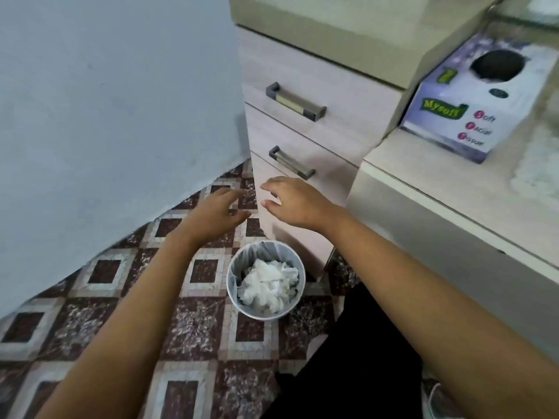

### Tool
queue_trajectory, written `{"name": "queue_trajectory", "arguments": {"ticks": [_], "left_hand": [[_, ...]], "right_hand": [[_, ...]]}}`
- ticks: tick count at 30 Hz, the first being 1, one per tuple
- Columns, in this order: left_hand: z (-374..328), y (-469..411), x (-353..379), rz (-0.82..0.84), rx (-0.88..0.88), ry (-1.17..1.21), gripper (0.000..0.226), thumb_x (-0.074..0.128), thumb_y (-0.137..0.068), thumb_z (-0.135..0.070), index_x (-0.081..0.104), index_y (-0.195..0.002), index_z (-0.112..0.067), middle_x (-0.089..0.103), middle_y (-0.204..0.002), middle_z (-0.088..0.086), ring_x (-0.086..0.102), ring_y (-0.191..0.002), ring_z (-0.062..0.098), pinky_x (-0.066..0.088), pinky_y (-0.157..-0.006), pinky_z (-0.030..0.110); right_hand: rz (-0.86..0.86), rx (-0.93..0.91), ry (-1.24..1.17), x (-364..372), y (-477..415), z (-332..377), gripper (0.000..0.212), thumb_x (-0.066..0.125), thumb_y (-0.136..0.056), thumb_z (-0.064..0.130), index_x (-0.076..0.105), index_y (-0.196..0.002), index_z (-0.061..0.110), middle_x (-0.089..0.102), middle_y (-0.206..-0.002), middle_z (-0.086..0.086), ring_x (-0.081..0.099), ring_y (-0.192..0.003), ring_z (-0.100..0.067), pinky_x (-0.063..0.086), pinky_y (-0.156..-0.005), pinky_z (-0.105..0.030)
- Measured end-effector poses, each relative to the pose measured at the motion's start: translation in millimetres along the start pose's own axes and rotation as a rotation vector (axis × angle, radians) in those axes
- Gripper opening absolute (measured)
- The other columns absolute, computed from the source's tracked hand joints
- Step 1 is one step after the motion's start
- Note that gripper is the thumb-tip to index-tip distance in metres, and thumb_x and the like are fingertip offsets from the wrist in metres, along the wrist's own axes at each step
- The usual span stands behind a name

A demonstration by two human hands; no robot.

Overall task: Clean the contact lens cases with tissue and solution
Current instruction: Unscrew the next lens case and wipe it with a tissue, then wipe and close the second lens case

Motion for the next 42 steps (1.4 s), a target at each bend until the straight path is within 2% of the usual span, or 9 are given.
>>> {"name": "queue_trajectory", "arguments": {"ticks": [8, 12, 17, 19, 24, 28, 31, 36, 42], "left_hand": [[-77, 0, -61, -0.154, 0.176, -0.095, 0.053, 0.055, -0.091, -0.035, 0.041, -0.139, -0.019, 0.044, -0.142, 0.007, 0.041, -0.129, 0.022, 0.029, -0.105, 0.029], [-130, 0, -76, -0.203, 0.301, -0.093, 0.053, 0.057, -0.090, -0.034, 0.041, -0.139, -0.018, 0.044, -0.142, 0.004, 0.040, -0.129, 0.018, 0.026, -0.099, 0.019], [-203, 2, -73, -0.207, 0.469, -0.047, 0.054, 0.058, -0.089, -0.035, 0.042, -0.139, -0.020, 0.045, -0.141, 0.001, 0.044, -0.125, 0.015, 0.030, -0.095, 0.018], [-234, 0, -66, -0.214, 0.548, -0.036, 0.052, 0.060, -0.088, -0.034, 0.045, -0.136, -0.019, 0.046, -0.140, 0.003, 0.044, -0.125, 0.017, 0.031, -0.096, 0.019], [-306, -7, -38, -0.151, 0.697, -0.051, 0.051, 0.058, -0.090, -0.033, 0.043, -0.137, -0.023, 0.044, -0.140, -0.004, 0.043, -0.124, 0.012, 0.026, -0.087, 0.014], [-357, -14, -7, -0.076, 0.825, -0.024, 0.050, 0.056, -0.090, -0.038, 0.044, -0.136, -0.022, 0.046, -0.138, -0.004, 0.041, -0.127, 0.012, 0.033, -0.100, 0.024], [-389, -16, 17, -0.003, 0.889, 0.000, 0.051, 0.054, -0.091, -0.039, 0.041, -0.138, -0.025, 0.043, -0.139, -0.007, 0.039, -0.128, 0.009, 0.030, -0.100, 0.022], [-429, -27, 57, 0.093, 0.940, -0.011, 0.051, 0.056, -0.091, -0.034, 0.042, -0.138, -0.020, 0.046, -0.137, -0.001, 0.042, -0.126, 0.013, 0.029, -0.098, 0.019], [-444, -45, 95, 0.148, 0.903, -0.024, 0.049, 0.054, -0.089, -0.041, 0.048, -0.133, -0.022, 0.052, -0.128, 0.001, 0.047, -0.118, 0.016, 0.039, -0.098, 0.031]], "right_hand": [[-0.210, -0.028, 0.114, -90, 43, 8, 0.042, 0.045, -0.095, 0.028, 0.047, -0.133, 0.010, 0.047, -0.138, -0.007, 0.040, -0.127, -0.020, 0.033, -0.101, -0.030], [-0.296, 0.004, 0.183, -131, 81, -5, 0.047, 0.044, -0.096, 0.030, 0.039, -0.139, 0.012, 0.036, -0.147, -0.006, 0.029, -0.136, -0.017, 0.023, -0.108, -0.026], [-0.400, 0.109, 0.196, -168, 141, -34, 0.040, 0.048, -0.094, 0.027, 0.050, -0.129, 0.009, 0.044, -0.141, -0.010, 0.036, -0.132, -0.022, 0.030, -0.108, -0.034], [-0.430, 0.164, 0.203, -178, 168, -48, 0.042, 0.049, -0.094, 0.027, 0.047, -0.133, 0.012, 0.041, -0.144, -0.008, 0.033, -0.135, -0.018, 0.027, -0.108, -0.028], [-0.477, 0.336, 0.248, -199, 236, -83, 0.045, 0.047, -0.095, 0.027, 0.042, -0.137, 0.013, 0.038, -0.147, -0.004, 0.030, -0.136, -0.015, 0.024, -0.108, -0.025], [-0.503, 0.471, 0.259, -208, 287, -106, 0.046, 0.046, -0.096, 0.032, 0.042, -0.138, 0.016, 0.036, -0.147, -0.001, 0.030, -0.136, -0.013, 0.023, -0.107, -0.024], [-0.513, 0.557, 0.258, -210, 319, -122, 0.046, 0.045, -0.096, 0.033, 0.041, -0.138, 0.017, 0.037, -0.147, 0.000, 0.031, -0.135, -0.013, 0.025, -0.106, -0.023], [-0.564, 0.693, 0.220, -209, 359, -144, 0.043, 0.047, -0.095, 0.031, 0.045, -0.135, 0.016, 0.042, -0.144, -0.001, 0.035, -0.134, -0.016, 0.026, -0.106, -0.026], [-0.581, 0.794, 0.176, -197, 381, -166, 0.042, 0.051, -0.093, 0.028, 0.049, -0.132, 0.014, 0.050, -0.134, -0.005, 0.046, -0.123, -0.022, 0.038, -0.102, -0.032]]}}
Point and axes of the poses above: each hand's wrist, its own y-axis away from the middle knuckle, its own x-axis out of the palm, z = x × y, the point moved 1 cm from there along -y, towards the middle knuckle
